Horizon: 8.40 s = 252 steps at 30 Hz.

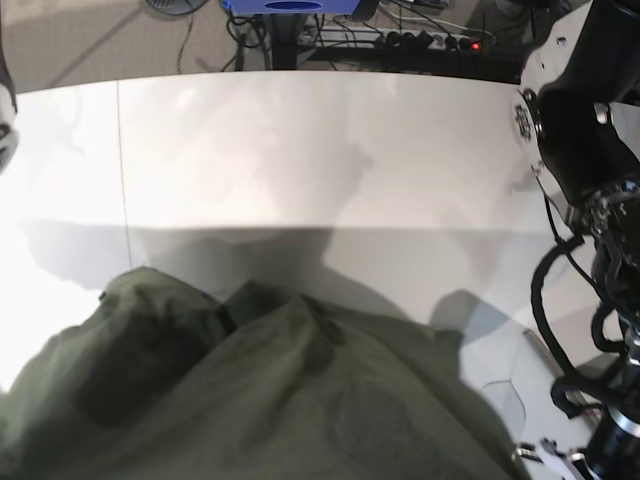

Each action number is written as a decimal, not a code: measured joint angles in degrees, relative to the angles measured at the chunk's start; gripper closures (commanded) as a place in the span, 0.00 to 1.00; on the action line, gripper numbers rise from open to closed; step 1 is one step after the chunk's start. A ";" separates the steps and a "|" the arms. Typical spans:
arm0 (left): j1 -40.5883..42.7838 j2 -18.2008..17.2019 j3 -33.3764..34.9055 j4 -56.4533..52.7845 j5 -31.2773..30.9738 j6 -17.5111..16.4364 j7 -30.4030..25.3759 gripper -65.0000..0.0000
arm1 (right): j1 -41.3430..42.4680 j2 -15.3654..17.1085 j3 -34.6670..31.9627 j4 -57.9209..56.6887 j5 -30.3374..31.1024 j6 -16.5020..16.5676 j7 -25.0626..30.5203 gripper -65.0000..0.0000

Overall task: Layout the t-shirt on the table in an organized manner, then fold the t-shirt properly
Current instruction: 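Raise the stretched shirt high with both grippers and swing it, then lower the stretched shirt flat onto the table with both grippers, then open both grippers and release the shirt's edge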

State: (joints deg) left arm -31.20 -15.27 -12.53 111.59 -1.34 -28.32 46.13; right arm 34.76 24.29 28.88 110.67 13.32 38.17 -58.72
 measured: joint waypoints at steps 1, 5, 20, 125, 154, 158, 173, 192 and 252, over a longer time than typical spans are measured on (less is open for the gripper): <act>-1.01 0.02 0.00 -0.02 0.00 -0.11 0.02 1.00 | 1.14 -0.02 0.00 -0.02 -0.02 -0.04 -0.20 1.00; -4.76 0.02 0.02 0.00 -0.35 1.62 -0.33 1.00 | 5.18 0.02 0.00 -0.02 -0.07 -0.09 -0.24 1.00; -14.69 -0.15 -0.02 -0.57 0.52 2.67 2.82 1.00 | 17.05 3.72 -11.52 -0.04 -0.24 -0.59 3.32 1.00; 43.98 -1.09 10.36 -10.47 2.91 7.34 -11.37 1.00 | -44.76 -20.83 2.62 -12.63 -11.43 -3.63 27.63 1.00; 54.07 0.15 9.77 -12.66 20.26 7.26 -13.35 0.74 | -54.16 -25.73 6.82 -9.66 -11.30 -3.48 20.92 0.43; 54.82 2.86 2.43 -7.02 21.03 7.10 -13.57 0.72 | -51.30 -25.22 6.58 -7.63 -11.04 -3.23 21.38 0.43; 57.88 4.35 -1.53 -2.62 15.65 7.17 -6.54 0.62 | -46.58 -25.38 6.38 -8.17 -11.47 -3.23 20.90 0.43; 51.25 7.56 -1.53 -26.16 12.96 7.85 -19.39 1.00 | -36.54 -20.15 6.97 -39.95 -11.26 -3.65 25.22 1.00; 39.43 2.32 -0.72 -35.43 15.96 7.54 -14.14 1.00 | -35.58 -18.32 2.71 -43.30 -11.21 -4.20 25.16 1.00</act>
State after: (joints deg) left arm 8.23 -12.95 -13.26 76.16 14.61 -20.78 31.99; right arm -0.82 5.98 31.59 67.37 2.11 33.98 -33.56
